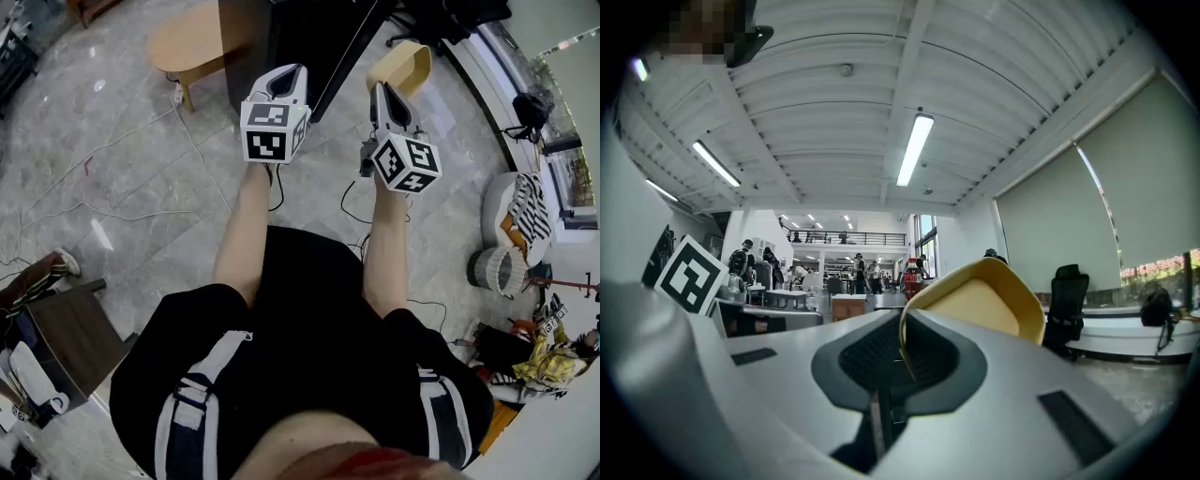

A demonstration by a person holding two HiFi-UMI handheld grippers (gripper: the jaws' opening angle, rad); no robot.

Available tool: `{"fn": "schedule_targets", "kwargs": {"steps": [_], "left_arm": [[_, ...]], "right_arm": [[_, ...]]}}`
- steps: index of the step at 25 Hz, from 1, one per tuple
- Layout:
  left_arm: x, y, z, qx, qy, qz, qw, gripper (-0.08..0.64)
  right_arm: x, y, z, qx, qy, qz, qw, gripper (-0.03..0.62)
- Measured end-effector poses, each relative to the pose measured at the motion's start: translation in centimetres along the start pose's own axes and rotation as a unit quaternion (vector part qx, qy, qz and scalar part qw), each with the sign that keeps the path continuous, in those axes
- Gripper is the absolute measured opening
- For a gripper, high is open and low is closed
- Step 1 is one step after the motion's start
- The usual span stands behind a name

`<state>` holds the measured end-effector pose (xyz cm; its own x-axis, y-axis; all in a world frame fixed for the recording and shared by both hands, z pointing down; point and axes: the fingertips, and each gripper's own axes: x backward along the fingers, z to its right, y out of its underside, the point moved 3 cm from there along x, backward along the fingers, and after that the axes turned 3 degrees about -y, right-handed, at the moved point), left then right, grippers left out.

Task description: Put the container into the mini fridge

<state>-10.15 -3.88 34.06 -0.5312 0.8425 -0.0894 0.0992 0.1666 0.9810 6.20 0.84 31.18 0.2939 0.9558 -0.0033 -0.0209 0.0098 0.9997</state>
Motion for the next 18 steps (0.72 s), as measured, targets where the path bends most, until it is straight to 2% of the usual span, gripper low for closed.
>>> {"fn": "schedule_targets", "kwargs": {"steps": [4,9,18], "left_arm": [[-0.9,0.6,-0.9,0.008,0.002,-0.009,0.9999,0.008],[-3.2,2.2,-1.4,0.018,-0.008,-0.033,0.9993,0.008],[-10.4,5.1,-4.3,0.023,-0.052,-0.072,0.9958,0.008]], "right_arm": [[-0.9,1.1,-0.3,0.002,0.000,-0.015,1.000,0.021],[-2.5,2.4,1.7,-0.011,0.000,-0.032,0.999,0.021],[-10.3,6.9,5.4,-0.045,-0.039,-0.061,0.996,0.023]]}}
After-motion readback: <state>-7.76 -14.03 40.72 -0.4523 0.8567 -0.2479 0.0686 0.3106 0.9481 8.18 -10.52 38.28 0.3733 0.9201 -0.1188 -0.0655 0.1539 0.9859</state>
